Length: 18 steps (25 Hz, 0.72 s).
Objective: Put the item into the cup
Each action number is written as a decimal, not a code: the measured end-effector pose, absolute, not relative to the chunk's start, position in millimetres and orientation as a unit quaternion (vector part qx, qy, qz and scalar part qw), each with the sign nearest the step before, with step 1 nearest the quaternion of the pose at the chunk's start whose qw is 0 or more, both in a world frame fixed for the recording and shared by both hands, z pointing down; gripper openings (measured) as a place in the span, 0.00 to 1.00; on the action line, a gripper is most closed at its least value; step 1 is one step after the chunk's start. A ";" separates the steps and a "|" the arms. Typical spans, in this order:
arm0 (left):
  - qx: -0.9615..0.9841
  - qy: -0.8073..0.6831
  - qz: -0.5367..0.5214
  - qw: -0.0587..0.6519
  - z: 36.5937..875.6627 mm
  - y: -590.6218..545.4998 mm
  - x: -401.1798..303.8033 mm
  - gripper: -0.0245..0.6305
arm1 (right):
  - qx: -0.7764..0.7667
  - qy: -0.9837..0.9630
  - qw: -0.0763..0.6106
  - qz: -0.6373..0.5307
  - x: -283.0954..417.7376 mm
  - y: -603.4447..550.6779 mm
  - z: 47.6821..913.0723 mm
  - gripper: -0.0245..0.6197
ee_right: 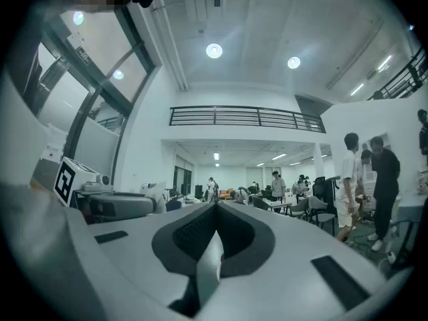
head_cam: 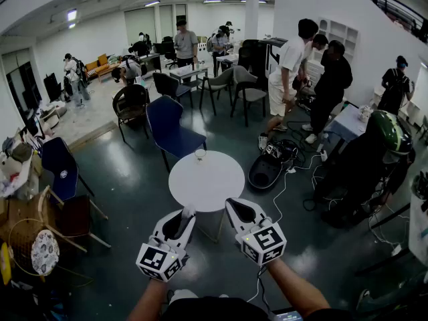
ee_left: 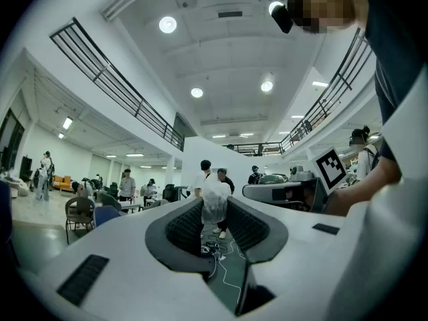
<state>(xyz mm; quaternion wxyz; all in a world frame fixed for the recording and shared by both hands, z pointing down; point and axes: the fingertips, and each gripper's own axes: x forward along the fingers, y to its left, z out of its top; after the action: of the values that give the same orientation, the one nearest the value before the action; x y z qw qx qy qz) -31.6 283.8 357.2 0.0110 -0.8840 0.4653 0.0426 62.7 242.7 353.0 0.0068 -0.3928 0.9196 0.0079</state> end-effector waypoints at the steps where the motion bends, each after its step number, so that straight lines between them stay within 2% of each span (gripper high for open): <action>1: -0.885 0.463 0.041 0.014 356.6 284.5 -30.8 0.22 | -0.393 0.920 0.007 0.008 61.7 243.2 352.8 0.06; 18: -0.891 0.452 0.032 0.011 365.3 280.7 -13.4 0.22 | -0.408 0.913 0.010 -0.003 79.9 237.0 358.4 0.06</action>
<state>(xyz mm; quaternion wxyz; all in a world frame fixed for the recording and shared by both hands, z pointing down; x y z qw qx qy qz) -13.4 280.7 365.3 0.0114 -0.8914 0.4521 0.0315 79.9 237.0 358.4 0.0099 -0.4083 0.9128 -0.0030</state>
